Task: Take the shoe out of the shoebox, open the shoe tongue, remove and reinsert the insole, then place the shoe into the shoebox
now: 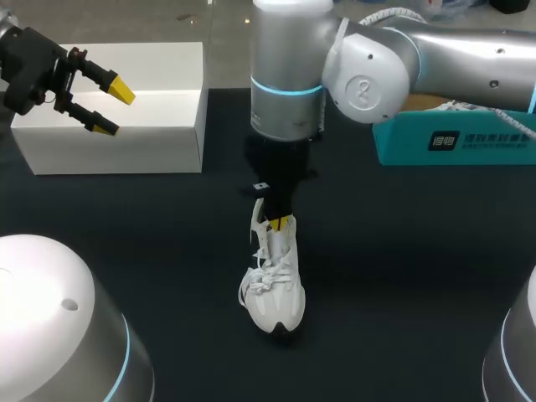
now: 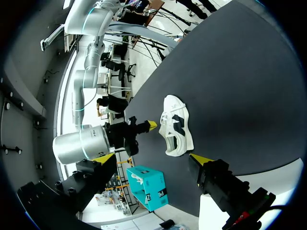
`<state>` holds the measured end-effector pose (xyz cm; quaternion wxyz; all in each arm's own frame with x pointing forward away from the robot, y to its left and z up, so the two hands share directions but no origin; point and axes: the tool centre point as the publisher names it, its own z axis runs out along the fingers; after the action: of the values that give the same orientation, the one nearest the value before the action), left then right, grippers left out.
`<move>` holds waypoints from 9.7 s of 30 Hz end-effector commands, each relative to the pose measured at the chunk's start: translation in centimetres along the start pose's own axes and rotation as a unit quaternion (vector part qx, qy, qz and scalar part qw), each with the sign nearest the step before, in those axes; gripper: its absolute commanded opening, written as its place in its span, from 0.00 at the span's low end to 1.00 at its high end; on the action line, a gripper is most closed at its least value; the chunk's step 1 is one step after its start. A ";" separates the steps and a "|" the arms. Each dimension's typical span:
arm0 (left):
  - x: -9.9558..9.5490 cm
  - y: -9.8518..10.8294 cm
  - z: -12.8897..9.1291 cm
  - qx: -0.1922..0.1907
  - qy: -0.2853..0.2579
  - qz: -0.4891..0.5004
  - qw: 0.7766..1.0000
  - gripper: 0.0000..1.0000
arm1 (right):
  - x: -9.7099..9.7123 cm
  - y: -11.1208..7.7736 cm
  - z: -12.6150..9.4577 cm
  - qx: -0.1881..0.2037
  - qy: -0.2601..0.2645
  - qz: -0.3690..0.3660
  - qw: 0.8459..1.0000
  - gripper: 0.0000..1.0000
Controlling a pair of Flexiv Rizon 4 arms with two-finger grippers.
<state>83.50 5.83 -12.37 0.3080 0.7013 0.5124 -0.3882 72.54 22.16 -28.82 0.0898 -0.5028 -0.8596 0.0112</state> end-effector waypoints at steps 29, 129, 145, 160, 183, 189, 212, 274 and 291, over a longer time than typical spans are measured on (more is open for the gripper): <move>0.0 0.0 -0.1 0.001 0.001 0.000 1.000 1.00 | -2.1 7.5 -3.0 -0.134 -0.200 -0.419 0.876 1.00; 0.0 0.0 -0.1 0.001 0.001 0.000 1.000 1.00 | -8.0 10.2 -16.2 -0.093 -0.202 -0.451 0.865 0.00; 0.0 0.0 -0.1 0.001 0.001 0.000 1.000 1.00 | -15.1 10.7 -18.8 -0.103 -0.203 -0.443 0.867 0.00; 0.0 0.0 -0.1 0.001 0.001 0.000 1.000 1.00 | -29.9 10.7 -23.9 -0.113 -0.225 -0.443 0.860 0.00; 0.0 0.0 -0.1 0.001 0.001 0.000 1.000 1.00 | -32.0 10.8 -24.5 -0.108 -0.236 -0.435 0.862 0.00; 0.0 0.0 -0.1 0.001 0.001 0.000 1.000 1.00 | -37.4 13.2 -25.1 -0.097 -0.238 -0.416 0.873 0.00; 0.0 0.0 -0.1 0.001 0.001 0.000 1.000 1.00 | -52.0 15.7 -28.4 -0.103 -0.271 -0.360 0.886 0.00; 0.0 0.0 -0.1 0.001 0.001 0.000 1.000 1.00 | -71.7 18.7 -28.2 -0.064 -0.131 0.487 0.861 0.00; 0.0 0.0 -0.1 0.001 0.001 0.000 1.000 1.00 | -71.1 18.2 -26.9 -0.057 -0.134 0.477 0.867 0.00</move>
<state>83.50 5.83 -12.37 0.3079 0.7014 0.5124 -0.3882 125.99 -32.31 -14.22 -0.1753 -0.7505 -0.6371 -0.0023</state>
